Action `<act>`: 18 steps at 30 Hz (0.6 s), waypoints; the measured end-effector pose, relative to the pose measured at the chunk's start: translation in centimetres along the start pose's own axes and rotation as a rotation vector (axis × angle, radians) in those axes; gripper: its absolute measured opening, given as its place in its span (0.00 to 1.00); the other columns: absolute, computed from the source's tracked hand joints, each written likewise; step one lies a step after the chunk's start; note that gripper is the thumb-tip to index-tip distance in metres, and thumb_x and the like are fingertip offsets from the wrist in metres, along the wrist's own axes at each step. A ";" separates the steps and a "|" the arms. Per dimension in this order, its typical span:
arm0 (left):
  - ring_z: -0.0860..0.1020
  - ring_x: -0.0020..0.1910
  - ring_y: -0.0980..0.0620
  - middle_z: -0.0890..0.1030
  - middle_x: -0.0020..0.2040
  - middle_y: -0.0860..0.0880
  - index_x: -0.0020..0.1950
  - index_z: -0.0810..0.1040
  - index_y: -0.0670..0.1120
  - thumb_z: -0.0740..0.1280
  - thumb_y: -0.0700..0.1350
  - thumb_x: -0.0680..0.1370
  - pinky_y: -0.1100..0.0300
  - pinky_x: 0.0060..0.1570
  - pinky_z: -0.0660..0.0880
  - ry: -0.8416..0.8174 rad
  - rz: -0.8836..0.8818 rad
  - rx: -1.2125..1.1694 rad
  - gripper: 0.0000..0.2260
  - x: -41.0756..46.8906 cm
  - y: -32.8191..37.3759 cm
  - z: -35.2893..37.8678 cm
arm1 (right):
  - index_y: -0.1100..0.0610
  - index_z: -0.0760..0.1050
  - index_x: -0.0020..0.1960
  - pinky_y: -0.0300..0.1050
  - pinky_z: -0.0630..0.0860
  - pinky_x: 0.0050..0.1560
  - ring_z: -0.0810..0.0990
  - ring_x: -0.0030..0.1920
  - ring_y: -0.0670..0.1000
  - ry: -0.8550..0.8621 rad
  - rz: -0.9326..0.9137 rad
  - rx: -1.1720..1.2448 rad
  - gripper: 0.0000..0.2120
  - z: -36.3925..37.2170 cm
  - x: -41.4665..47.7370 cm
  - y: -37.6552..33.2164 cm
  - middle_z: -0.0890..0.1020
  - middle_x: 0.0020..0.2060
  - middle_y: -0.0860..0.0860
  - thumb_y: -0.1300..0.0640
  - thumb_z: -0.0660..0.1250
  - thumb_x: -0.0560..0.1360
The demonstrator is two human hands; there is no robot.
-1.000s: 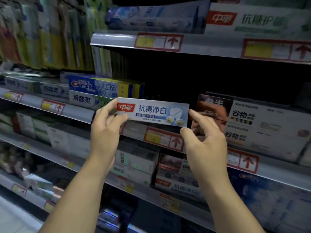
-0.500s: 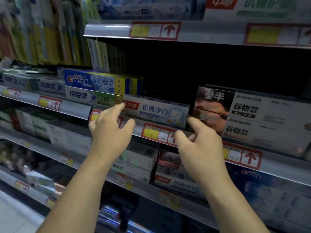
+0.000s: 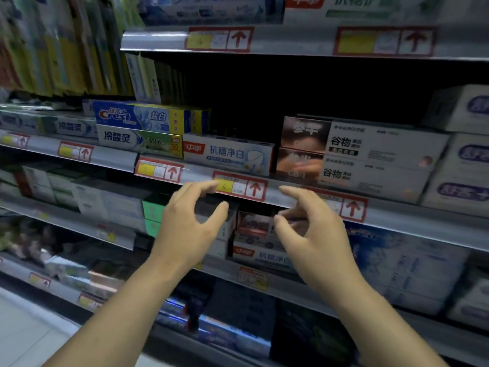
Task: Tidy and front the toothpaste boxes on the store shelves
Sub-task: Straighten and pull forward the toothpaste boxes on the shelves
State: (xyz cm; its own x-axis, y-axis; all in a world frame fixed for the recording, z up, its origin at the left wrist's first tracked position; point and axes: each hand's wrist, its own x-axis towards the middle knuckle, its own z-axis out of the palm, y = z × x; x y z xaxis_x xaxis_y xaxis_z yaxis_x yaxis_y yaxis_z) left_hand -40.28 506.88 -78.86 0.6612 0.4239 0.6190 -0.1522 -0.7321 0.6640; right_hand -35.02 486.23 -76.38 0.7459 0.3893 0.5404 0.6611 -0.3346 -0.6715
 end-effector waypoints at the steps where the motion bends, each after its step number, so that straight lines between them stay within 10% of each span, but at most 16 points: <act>1: 0.75 0.61 0.62 0.78 0.59 0.62 0.65 0.77 0.54 0.71 0.49 0.78 0.60 0.64 0.72 -0.037 -0.018 -0.018 0.15 -0.7 -0.1 0.3 | 0.39 0.69 0.69 0.29 0.74 0.49 0.77 0.52 0.36 -0.016 0.006 -0.025 0.21 -0.1 -0.9 0.6 0.77 0.54 0.37 0.55 0.69 0.80; 14: 0.66 0.75 0.52 0.65 0.78 0.53 0.80 0.62 0.53 0.67 0.52 0.81 0.51 0.74 0.66 -0.526 -0.347 0.053 0.28 -8.4 -2.5 5.4 | 0.55 0.63 0.79 0.54 0.78 0.62 0.80 0.61 0.56 -0.260 0.652 -0.016 0.32 1.3 -5.5 9.4 0.71 0.74 0.51 0.53 0.69 0.78; 18: 0.69 0.72 0.51 0.64 0.78 0.50 0.82 0.58 0.51 0.68 0.51 0.81 0.54 0.69 0.69 -0.507 -0.453 0.006 0.31 -7.8 -3.0 7.0 | 0.59 0.58 0.81 0.49 0.78 0.50 0.81 0.56 0.58 -0.249 0.720 -0.049 0.35 1.8 -5.4 10.3 0.74 0.67 0.55 0.53 0.67 0.78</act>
State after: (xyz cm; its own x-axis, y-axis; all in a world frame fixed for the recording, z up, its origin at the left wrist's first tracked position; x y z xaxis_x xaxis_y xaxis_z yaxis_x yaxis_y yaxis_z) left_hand -39.84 502.02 -88.58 0.9215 0.3883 0.0056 0.2246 -0.5447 0.8080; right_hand -32.37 482.21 -87.11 0.9580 0.2406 -0.1563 0.0256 -0.6144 -0.7886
